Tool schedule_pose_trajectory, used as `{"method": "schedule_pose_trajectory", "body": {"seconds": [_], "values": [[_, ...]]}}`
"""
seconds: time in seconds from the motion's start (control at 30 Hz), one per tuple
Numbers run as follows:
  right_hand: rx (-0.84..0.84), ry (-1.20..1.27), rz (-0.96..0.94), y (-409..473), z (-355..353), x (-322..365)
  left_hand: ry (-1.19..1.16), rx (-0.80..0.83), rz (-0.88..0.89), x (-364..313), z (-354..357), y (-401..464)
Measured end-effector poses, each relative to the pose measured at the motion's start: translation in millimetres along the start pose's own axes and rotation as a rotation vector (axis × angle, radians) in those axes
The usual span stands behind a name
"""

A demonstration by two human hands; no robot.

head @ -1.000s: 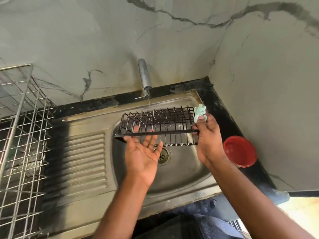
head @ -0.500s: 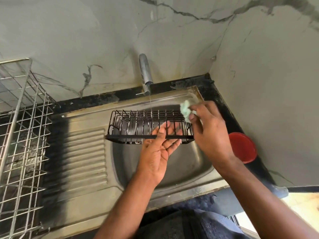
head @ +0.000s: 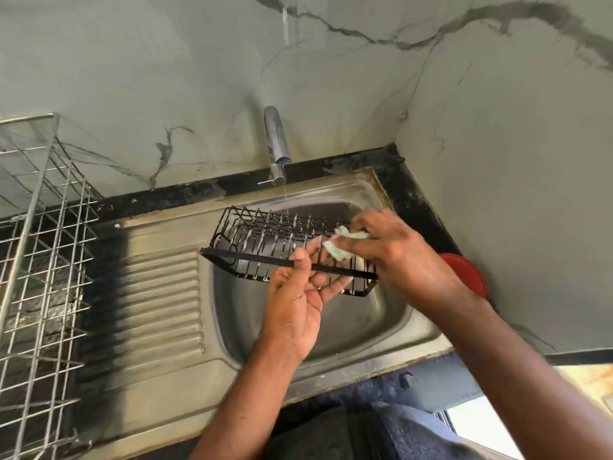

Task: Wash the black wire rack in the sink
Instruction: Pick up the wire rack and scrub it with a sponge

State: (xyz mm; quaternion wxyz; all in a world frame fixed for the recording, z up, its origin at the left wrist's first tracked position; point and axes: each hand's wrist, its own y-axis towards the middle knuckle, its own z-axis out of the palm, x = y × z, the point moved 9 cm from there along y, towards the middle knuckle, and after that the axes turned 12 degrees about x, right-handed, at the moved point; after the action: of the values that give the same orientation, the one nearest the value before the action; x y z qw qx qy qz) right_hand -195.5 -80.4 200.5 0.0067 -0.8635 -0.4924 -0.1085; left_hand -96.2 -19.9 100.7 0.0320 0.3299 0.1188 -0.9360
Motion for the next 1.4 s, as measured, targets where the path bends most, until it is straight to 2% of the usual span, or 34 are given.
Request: {"method": "schedule_pose_trajectory", "body": {"seconds": [0.17,0.27,0.33,0.43,0.57,0.63,0.73,0.8,0.87,0.93,1.07,1.3,1.4], "values": [[-0.036,-0.022,0.146,-28,4,-46,-0.038,-0.097,-0.006,-12,-15,3],[-0.214,0.174,0.216,-33,-12,-45,-0.101,-0.108,0.035,-25,-15,9],[-0.307,0.228,0.185,-25,-21,-23,-0.121,-0.109,0.044,-29,-12,11],[-0.306,0.168,0.085,-13,-14,2,-0.179,-0.11,0.021,-28,-8,9],[-0.335,0.169,0.22,-29,5,-33,-0.357,-0.135,0.015,-29,-16,4],[-0.321,0.246,0.285,-36,11,-50,-0.419,-0.174,0.026,-28,-25,3],[-0.436,0.338,0.328,-36,-7,-55,-0.415,-0.244,0.013,-20,-36,2],[-0.506,0.332,0.293,-26,-27,-38,-0.429,-0.259,0.006,-13,-40,3],[-0.487,0.303,0.189,-9,-38,-11,-0.429,-0.288,0.001,-7,-41,4],[-0.379,0.217,0.1,10,-33,12,-0.446,-0.334,0.007,-4,-42,6],[-0.25,0.128,0.008,9,-1,13,-0.447,-0.498,-0.007,-5,-55,7],[-0.285,0.111,0.222,-24,20,-38,-0.341,-0.556,-0.125,5,-85,4],[-0.349,0.081,0.152,-19,-1,-17,-0.311,-0.508,-0.133,14,-92,10]]}}
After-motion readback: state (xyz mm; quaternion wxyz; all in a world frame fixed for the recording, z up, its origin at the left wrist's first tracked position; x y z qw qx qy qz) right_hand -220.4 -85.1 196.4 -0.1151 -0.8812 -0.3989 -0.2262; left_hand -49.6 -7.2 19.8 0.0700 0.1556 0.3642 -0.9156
